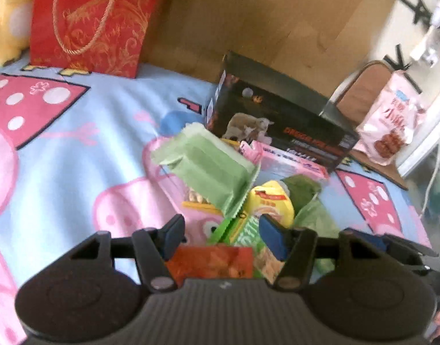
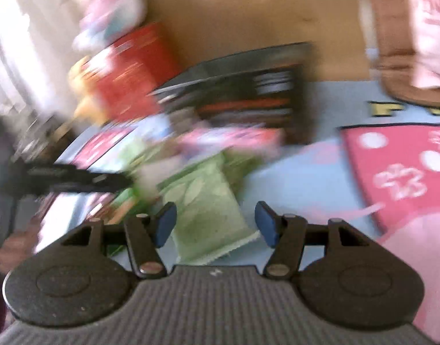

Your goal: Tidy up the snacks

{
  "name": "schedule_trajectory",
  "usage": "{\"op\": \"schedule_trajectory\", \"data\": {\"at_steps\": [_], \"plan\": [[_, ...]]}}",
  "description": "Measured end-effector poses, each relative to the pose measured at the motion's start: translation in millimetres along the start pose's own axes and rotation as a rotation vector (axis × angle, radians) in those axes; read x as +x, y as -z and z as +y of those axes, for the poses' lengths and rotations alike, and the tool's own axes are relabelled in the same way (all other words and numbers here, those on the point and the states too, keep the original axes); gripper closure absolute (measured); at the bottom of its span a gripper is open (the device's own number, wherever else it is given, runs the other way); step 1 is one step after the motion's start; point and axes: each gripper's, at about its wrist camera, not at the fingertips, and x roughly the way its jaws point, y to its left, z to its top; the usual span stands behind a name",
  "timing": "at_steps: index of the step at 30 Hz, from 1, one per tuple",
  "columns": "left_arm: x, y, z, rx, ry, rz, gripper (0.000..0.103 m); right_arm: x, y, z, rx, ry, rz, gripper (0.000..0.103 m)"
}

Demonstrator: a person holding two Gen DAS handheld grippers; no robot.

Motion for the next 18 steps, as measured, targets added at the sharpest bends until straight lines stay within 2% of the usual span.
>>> {"op": "schedule_trajectory", "data": {"at_steps": [3, 7, 9, 12, 14, 15, 17, 18], "plan": [[-25.2, -2.0, 14.0, -0.026, -0.024, -0.076, 0.038, -18.0, 0.6, 16.4, -0.088, 0.104, -0.063, 0.04], [-37.6, -13.0, 32.1, -0.104, -0.05, -0.122, 0.037, -15.0, -20.0, 29.2, -0.094, 0.069, -0.095, 0.04], [-37.7, -20.4, 39.1, -0.154, -0.074, -0.139, 0.037, 5.9, -36.3, 40.9, -0.133, 0.039, -0.078, 0.04], [-37.0, -25.8, 46.5, -0.208, -0.051, -0.156, 0.036, 42.5, -54.3, 68.1, -0.231, 0.027, -0.059, 0.035], [-36.0, -23.5, 48.3, -0.21, -0.053, -0.155, 0.036, 71.6, -62.1, 85.7, -0.296, 0.02, -0.026, 0.02], [-36.5, -21.4, 49.9, -0.215, -0.056, -0.152, 0.036, 87.4, -63.9, 93.3, -0.337, 0.018, 0.001, 0.019], [-42.6, -15.0, 57.5, -0.243, -0.055, -0.153, 0.036, 118.4, -63.2, 104.4, -0.422, 0.063, 0.059, 0.022], [-45.5, -12.4, 61.6, -0.251, -0.052, -0.153, 0.036, 131.9, -62.6, 105.9, -0.449, 0.074, 0.088, 0.03]]}}
